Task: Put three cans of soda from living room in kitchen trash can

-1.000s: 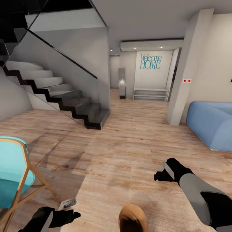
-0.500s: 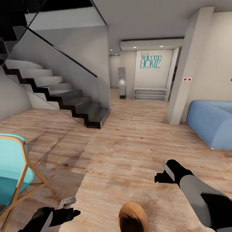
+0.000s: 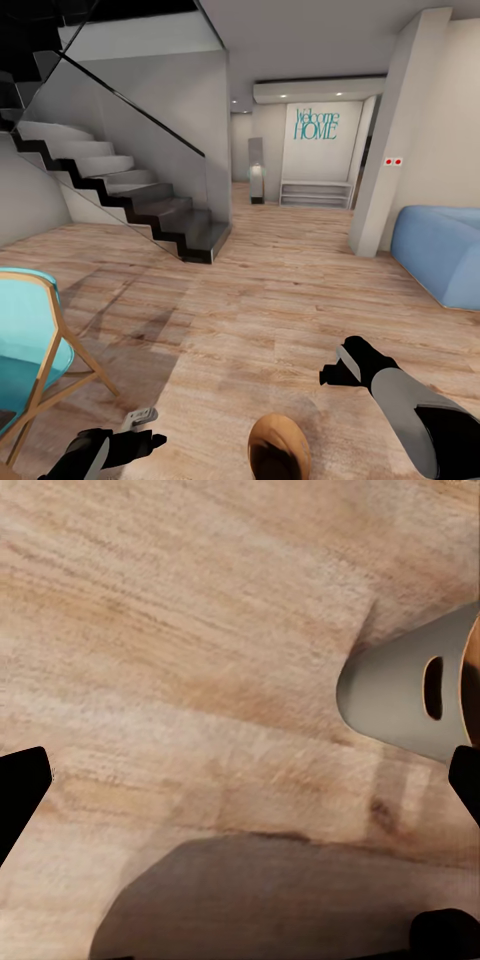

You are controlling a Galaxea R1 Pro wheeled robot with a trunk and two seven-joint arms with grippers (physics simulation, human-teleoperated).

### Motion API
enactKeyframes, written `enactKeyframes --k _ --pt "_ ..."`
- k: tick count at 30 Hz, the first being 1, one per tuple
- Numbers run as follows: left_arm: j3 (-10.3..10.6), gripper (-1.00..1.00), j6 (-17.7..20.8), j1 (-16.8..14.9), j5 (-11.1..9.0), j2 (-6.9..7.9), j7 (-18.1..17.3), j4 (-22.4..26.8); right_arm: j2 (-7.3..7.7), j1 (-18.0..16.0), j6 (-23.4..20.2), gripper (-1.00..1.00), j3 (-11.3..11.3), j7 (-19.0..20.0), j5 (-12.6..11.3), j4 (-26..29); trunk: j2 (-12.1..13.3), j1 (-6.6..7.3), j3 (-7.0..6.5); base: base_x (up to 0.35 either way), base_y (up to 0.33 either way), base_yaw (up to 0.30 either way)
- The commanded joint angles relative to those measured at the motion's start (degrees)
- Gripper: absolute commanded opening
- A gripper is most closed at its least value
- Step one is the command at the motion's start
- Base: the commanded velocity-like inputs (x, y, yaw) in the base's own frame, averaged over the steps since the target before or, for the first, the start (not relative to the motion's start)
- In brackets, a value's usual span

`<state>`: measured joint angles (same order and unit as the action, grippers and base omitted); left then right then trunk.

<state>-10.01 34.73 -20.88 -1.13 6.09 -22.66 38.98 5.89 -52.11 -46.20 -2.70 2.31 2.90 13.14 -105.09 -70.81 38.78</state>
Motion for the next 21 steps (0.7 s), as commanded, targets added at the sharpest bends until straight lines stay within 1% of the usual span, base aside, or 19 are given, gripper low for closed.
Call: enactKeyframes --k 1,5,17,21 --pt "-0.2 1.00 0.4 0.0 -0.1 -0.03 -0.2 0.0 0.00 0.1 -0.3 1.00 -0.3 0.2 0.3 0.1 -0.4 -0.22 0.24 0.000 0.000 0.175" --pt "-0.2 1.00 0.4 0.0 -0.1 -0.03 -0.2 0.0 0.05 0.1 -0.3 1.00 -0.3 0.2 0.3 0.1 -2.0 -1.10 0.96 0.000 0.000 0.098" --pt "-0.2 1.00 0.3 0.0 -0.1 -0.08 -0.2 0.0 0.05 0.5 -0.2 1.00 -0.3 0.3 0.3 0.1 -6.9 -3.73 3.12 0.000 0.000 0.011" --pt "-0.2 1.00 0.3 0.0 -0.1 -0.11 -0.2 0.0 0.02 0.6 -0.2 1.00 -0.3 0.3 0.3 0.1 -8.5 -4.61 3.92 0.000 0.000 0.074"
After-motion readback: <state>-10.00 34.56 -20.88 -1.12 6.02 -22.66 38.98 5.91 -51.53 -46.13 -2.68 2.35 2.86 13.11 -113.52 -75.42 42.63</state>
